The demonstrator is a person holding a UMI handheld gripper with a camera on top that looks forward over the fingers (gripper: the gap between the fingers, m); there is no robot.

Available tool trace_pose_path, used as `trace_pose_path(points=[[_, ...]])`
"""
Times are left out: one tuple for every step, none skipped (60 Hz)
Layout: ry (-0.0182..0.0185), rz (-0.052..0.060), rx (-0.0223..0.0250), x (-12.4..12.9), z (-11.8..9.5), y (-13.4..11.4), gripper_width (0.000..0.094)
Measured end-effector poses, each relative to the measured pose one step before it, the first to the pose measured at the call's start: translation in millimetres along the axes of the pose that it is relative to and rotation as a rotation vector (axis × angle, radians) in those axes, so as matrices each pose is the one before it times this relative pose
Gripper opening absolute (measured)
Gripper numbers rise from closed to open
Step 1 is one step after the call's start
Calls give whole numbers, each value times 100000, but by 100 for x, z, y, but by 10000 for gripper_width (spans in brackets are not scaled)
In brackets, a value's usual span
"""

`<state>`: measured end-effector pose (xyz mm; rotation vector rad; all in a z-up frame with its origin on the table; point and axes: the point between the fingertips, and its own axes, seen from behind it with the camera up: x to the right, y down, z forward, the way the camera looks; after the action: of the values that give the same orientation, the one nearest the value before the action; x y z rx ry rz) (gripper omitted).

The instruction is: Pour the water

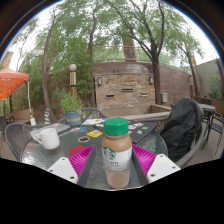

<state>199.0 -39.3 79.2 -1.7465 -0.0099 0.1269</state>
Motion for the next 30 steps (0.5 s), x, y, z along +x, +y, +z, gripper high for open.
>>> trace_pose_path(points=[[-422,-1120,1146,-36,341,-204,667],[1051,-1261,443,410,321,5,565],[1827,-1772,-294,484,390,166,426],[402,-979,-703,-37,581,-34,420],[723,94,1394,83,-101,-167,419],[453,486,1487,86,143,-166,417],[384,170,54,99,117,190,414],[107,824,760,68,152,-169,399],[-480,1293,-639,-103,76,112,397],[-579,1020,-503,-29,240,34,399],[-768,362,-181,-61,-22,52,400],[-631,35,130,-103,65,-66,399],[-557,-193,46,-52,57,-29,399],[-574,-101,-216,-86,65,0,399],[-629,-153,-161,-114,102,146,399],[-476,-515,-14,-51,249,-56,399],[-387,-516,-75,-57,91,-29,399],[-313,55,67,-43,81,-71,398],[-331,296,33,-49,101,-35,398],[-269,351,-214,-95,31,128,398],[-330,264,-143,-52,95,-14,398],[-276,-31,-225,-39,90,10,398],[-335,-195,-191,-38,83,2,399],[-173,-191,-269,-21,81,-7,398],[242,-28,-291,70,116,-45,398],[489,445,-362,86,111,-38,398],[475,721,-622,88,77,-15,364],[572,639,-640,117,132,-59,351],[786,470,-997,-20,168,180,337],[-8,436,-1088,-50,120,8,306]])
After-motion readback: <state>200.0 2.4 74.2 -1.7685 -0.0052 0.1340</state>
